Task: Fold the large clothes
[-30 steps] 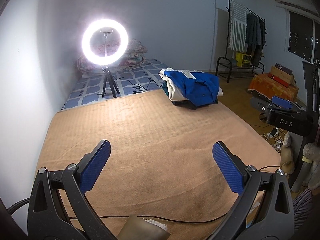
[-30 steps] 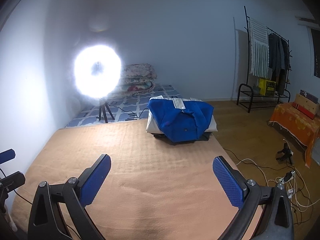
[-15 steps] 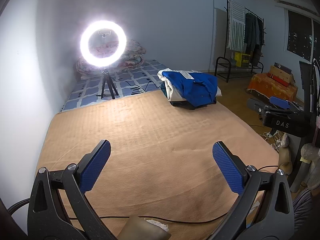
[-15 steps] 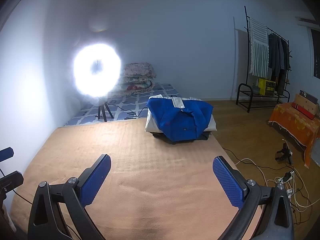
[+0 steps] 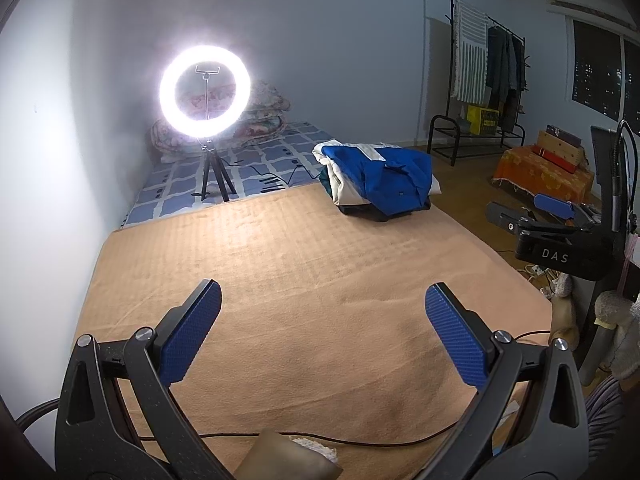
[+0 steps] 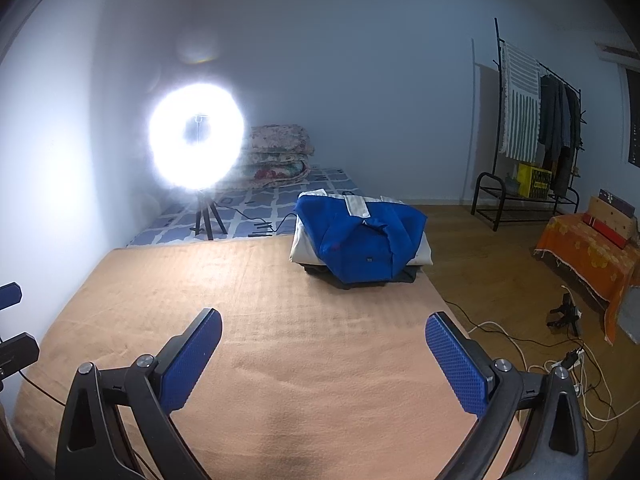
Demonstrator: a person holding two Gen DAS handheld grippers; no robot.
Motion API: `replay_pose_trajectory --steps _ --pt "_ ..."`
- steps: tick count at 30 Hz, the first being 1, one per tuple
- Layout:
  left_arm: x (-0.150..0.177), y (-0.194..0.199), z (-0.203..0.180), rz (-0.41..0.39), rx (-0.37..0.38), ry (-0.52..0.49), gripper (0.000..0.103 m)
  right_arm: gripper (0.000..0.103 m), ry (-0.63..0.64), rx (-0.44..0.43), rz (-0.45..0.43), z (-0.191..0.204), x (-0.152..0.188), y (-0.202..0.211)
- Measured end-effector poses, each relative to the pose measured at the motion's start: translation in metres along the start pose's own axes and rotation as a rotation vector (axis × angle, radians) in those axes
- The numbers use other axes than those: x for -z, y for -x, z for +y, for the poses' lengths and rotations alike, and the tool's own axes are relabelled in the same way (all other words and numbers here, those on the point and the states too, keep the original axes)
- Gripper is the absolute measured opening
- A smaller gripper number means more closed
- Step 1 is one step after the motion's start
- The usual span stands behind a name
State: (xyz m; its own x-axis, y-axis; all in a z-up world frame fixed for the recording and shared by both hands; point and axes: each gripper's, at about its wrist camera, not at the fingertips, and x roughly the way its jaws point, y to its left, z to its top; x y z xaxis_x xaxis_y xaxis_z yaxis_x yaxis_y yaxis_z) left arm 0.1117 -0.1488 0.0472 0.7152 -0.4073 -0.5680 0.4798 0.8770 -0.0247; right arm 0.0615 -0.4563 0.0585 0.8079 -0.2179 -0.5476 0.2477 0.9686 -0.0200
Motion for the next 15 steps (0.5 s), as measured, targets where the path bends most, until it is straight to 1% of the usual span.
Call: replay_pose_trajectory --steps 15 --pt "0.0014 0.002 -0.0037 -0.002 -0.008 -0.011 0.103 0.103 0.005 0.009 -0.002 0.0017 0.0022 0.0033"
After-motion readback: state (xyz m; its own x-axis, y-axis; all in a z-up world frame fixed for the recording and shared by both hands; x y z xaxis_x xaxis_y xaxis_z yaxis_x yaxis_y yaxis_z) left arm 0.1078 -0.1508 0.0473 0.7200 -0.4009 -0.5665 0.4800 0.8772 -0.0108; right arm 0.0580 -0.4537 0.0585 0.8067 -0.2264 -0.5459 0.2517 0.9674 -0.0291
